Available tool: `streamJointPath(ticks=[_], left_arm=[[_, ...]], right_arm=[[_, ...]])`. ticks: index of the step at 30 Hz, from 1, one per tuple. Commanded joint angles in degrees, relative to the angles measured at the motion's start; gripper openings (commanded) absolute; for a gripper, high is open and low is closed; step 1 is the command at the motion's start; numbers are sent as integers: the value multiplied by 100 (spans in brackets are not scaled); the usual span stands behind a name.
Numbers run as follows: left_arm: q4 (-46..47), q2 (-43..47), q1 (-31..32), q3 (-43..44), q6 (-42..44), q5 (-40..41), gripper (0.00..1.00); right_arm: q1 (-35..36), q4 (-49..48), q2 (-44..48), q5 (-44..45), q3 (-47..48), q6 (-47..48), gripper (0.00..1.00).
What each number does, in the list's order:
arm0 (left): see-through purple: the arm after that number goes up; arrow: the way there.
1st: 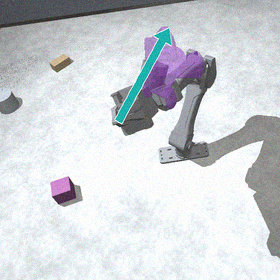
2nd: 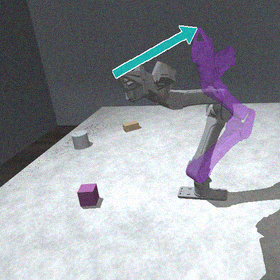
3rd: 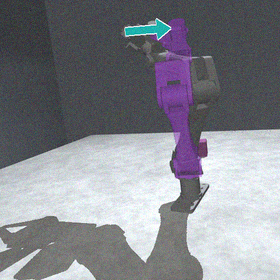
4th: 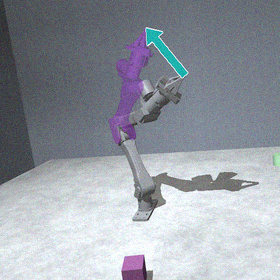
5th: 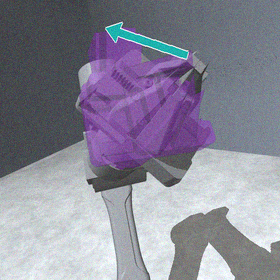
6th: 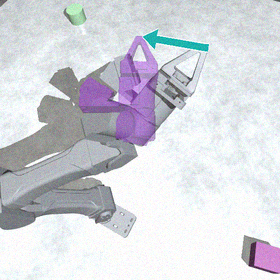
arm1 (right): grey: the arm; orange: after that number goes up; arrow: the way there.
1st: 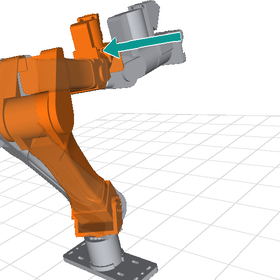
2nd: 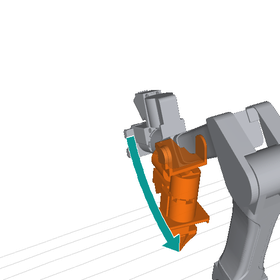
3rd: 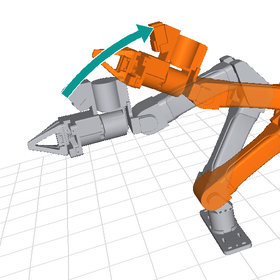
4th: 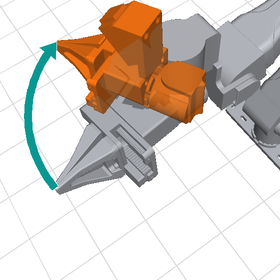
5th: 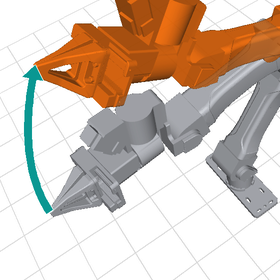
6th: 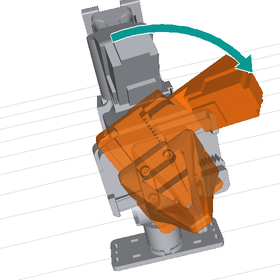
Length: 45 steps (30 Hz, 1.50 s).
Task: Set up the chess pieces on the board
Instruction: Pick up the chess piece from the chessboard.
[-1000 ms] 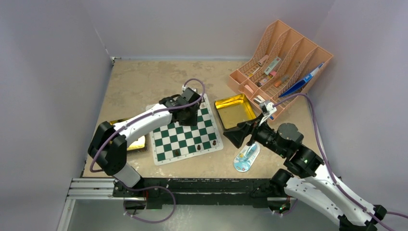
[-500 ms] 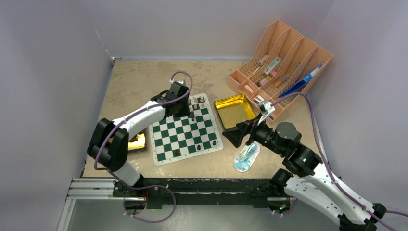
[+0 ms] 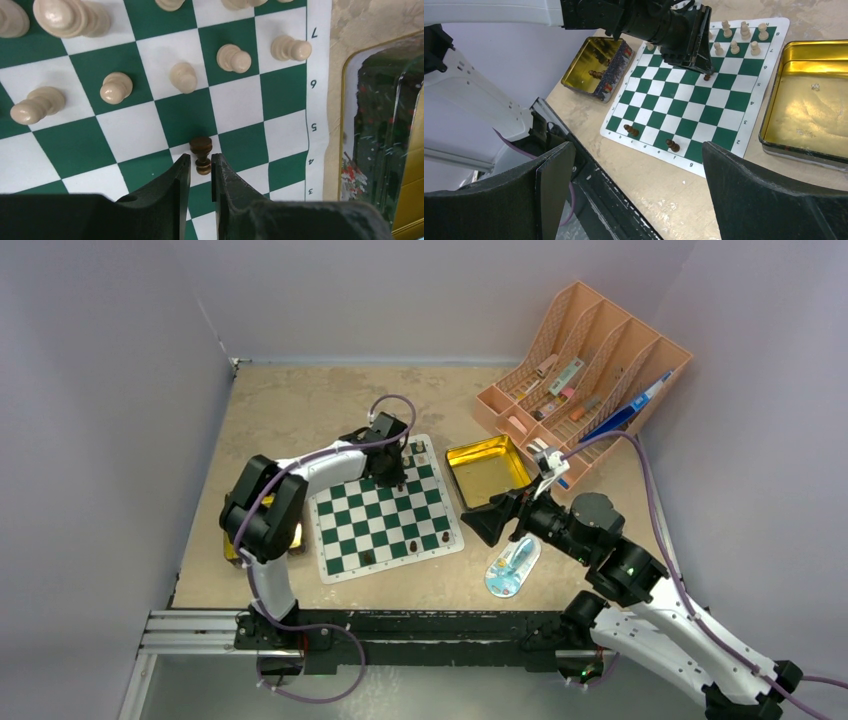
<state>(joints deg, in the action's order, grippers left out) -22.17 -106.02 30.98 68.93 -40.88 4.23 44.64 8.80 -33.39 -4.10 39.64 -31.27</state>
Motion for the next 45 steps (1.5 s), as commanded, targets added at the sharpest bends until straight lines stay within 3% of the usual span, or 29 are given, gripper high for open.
streamJointPath(ticks=[1,16,26,34,39,42,45], left_arm=[[58,-61,6,379,-95,24,21],[-109,-423,17,460,7,159,21],[-308,-130,20,432,42,-121,11],[-277,1172,-7,-129,-229,-856,10],[303,2423,-230,-1097,-828,-1957,10],[677,3148,-348,-1528,-1239,-2727,10],[890,3872,-360,-1853,-1725,-2980,10]], right_arm=[[18,-246,-5,-74,186,111,99],[25,-361,-110,-135,166,154,99],[24,-532,-116,-239,-37,49,99],[31,-993,-653,101,-122,-180,98],[43,-2336,-1483,65,-254,-506,86],[134,-3054,-2012,652,-114,-227,80],[226,-3691,-2553,1276,-29,88,77]])
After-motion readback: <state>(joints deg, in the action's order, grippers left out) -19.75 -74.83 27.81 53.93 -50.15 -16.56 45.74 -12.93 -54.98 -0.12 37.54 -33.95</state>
